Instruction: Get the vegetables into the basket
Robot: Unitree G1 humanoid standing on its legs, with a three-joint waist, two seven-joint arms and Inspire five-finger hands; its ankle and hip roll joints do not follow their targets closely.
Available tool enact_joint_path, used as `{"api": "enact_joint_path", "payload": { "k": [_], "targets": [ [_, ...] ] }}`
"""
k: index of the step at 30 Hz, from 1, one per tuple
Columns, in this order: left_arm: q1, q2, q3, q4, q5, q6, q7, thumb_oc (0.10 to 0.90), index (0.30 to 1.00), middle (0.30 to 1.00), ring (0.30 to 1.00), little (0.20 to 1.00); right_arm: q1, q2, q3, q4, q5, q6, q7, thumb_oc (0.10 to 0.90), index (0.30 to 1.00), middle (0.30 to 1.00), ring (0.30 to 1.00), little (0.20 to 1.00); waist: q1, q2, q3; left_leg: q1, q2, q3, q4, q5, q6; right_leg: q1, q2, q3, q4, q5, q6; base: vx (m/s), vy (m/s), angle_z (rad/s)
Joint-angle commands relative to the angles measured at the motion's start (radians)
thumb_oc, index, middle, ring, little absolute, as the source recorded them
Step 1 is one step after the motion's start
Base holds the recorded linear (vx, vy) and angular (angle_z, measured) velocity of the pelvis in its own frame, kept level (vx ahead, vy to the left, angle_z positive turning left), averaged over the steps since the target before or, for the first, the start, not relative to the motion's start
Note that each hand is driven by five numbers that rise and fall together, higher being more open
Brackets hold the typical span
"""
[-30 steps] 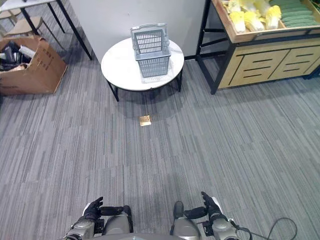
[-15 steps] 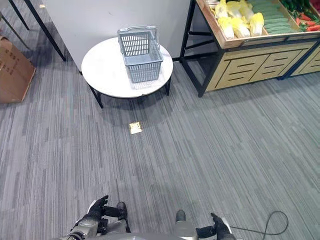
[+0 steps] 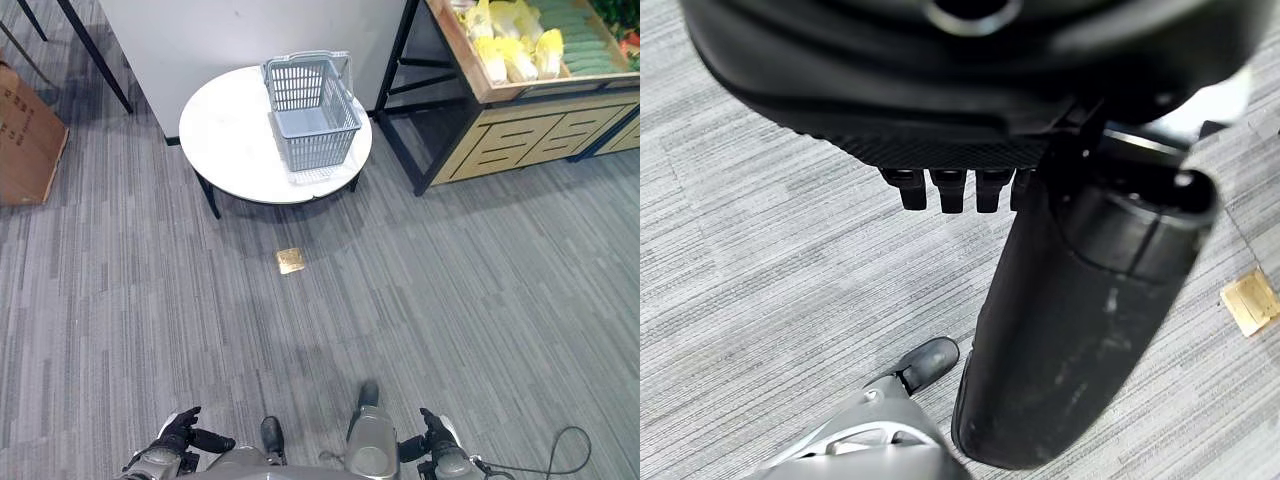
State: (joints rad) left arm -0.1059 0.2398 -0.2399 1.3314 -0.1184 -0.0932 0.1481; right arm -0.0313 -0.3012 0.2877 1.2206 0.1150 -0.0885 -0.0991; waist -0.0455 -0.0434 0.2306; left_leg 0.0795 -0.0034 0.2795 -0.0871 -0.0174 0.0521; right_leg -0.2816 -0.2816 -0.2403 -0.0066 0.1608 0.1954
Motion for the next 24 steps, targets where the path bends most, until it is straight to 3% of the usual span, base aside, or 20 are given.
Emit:
{"api": "enact_joint_path", "payload": {
  "k": [1,5,9,12,13,14,16,18,20,21,24],
  "targets": [
    [0.020,-0.006,0.034,-0.010,0.017,-0.012,-0.003,0.900,1.000,1.000,1.000,1.000,-0.039,0.027,0.020,-0.049,-0.003,-0.034,0.002,0.900,1.000,1.000,1.000,1.000,-0.023,-0.025,0.026,-0.025,0.059,-0.033,0.050,-0.012,-0.099,0.076,-0.029,0.057,-0.004,0.091,0.055,0.16,-0.077,0.18],
    [0.033,-0.015,0.040,-0.005,0.015,-0.013,-0.014,0.900,1.000,1.000,1.000,1.000,-0.035,0.020,0.018,-0.052,-0.014,-0.030,0.013,0.900,1.000,1.000,1.000,1.000,-0.030,-0.024,0.018,0.026,0.052,-0.056,0.064,-0.052,-0.111,0.059,-0.032,0.080,-0.010,0.113,0.064,0.27,-0.156,0.24],
    [0.039,-0.035,0.041,0.003,0.010,-0.011,-0.015,0.900,1.000,1.000,1.000,1.000,-0.031,-0.001,0.025,-0.061,-0.028,-0.029,0.018,0.900,1.000,1.000,1.000,1.000,-0.037,0.004,-0.006,0.061,0.080,-0.083,0.098,-0.063,-0.140,0.080,-0.009,0.035,0.020,0.067,0.041,0.26,-0.218,0.11],
    [0.040,-0.048,0.050,0.004,-0.019,-0.011,-0.015,0.900,1.000,1.000,1.000,1.000,-0.028,-0.027,0.023,-0.062,-0.029,-0.030,0.019,0.900,1.000,1.000,1.000,1.000,-0.046,0.032,-0.014,0.038,0.117,-0.118,0.214,-0.002,-0.184,0.093,0.030,0.017,0.062,0.002,-0.005,0.25,-0.290,0.14],
    [0.039,-0.051,0.051,0.000,-0.027,-0.012,-0.014,0.900,1.000,1.000,1.000,1.000,-0.027,-0.036,0.024,-0.068,-0.028,-0.033,0.019,0.900,1.000,1.000,1.000,1.000,-0.044,0.034,-0.010,0.010,0.127,-0.132,0.287,0.043,-0.204,0.105,0.042,0.010,0.068,-0.016,-0.024,0.33,-0.521,0.18],
    [0.032,-0.057,0.047,-0.012,-0.044,-0.014,-0.010,0.900,1.000,1.000,1.000,1.000,-0.024,-0.056,0.018,-0.047,-0.015,-0.037,0.010,0.900,1.000,1.000,1.000,1.000,-0.034,0.021,0.011,-0.100,0.133,-0.156,0.511,0.132,-0.237,0.158,0.058,-0.003,0.058,-0.058,-0.071,0.30,-0.484,0.12],
    [0.031,-0.057,0.042,-0.018,-0.053,-0.017,-0.006,0.900,1.000,1.000,1.000,1.000,-0.016,-0.063,0.006,-0.037,-0.001,-0.039,0.000,0.900,1.000,1.000,1.000,1.000,-0.033,0.020,0.020,-0.140,0.150,-0.139,0.549,0.167,-0.238,0.196,0.074,-0.010,0.046,-0.086,-0.091,0.29,-0.343,0.20],
    [0.030,-0.062,0.025,-0.029,-0.048,-0.021,-0.005,0.900,1.000,1.000,1.000,1.000,-0.005,-0.065,-0.008,-0.018,0.009,-0.036,-0.010,0.900,1.000,1.000,1.000,1.000,-0.020,0.023,0.028,-0.230,0.157,-0.115,0.468,0.150,-0.215,0.248,0.092,-0.020,0.021,-0.114,-0.091,0.31,-0.181,0.22],
    [0.032,-0.061,0.024,-0.028,-0.046,-0.020,-0.002,0.900,1.000,1.000,1.000,1.000,-0.004,-0.064,-0.009,-0.012,0.009,-0.034,-0.012,0.900,1.000,1.000,1.000,1.000,-0.016,0.027,0.027,-0.241,0.161,-0.107,0.426,0.140,-0.207,0.259,0.099,-0.021,0.013,-0.123,-0.087,0.23,0.003,0.00],
    [0.040,-0.059,0.013,-0.037,-0.038,-0.023,0.004,0.900,1.000,1.000,1.000,1.000,-0.001,-0.065,-0.005,-0.010,0.001,-0.034,-0.019,0.900,1.000,1.000,1.000,1.000,-0.005,0.037,0.020,-0.253,0.195,-0.088,0.264,0.141,-0.196,0.279,0.104,-0.018,0.008,-0.147,-0.073,0.34,0.113,-0.10],
    [0.041,-0.058,0.004,-0.044,-0.034,-0.029,0.014,0.900,1.000,1.000,1.000,1.000,0.003,-0.062,-0.006,-0.011,-0.007,-0.037,-0.031,0.900,1.000,1.000,1.000,1.000,0.012,0.062,0.015,-0.272,0.250,-0.099,0.057,0.260,-0.222,0.323,0.116,0.000,0.019,-0.184,-0.059,0.42,0.162,-0.29]
  ]
}}
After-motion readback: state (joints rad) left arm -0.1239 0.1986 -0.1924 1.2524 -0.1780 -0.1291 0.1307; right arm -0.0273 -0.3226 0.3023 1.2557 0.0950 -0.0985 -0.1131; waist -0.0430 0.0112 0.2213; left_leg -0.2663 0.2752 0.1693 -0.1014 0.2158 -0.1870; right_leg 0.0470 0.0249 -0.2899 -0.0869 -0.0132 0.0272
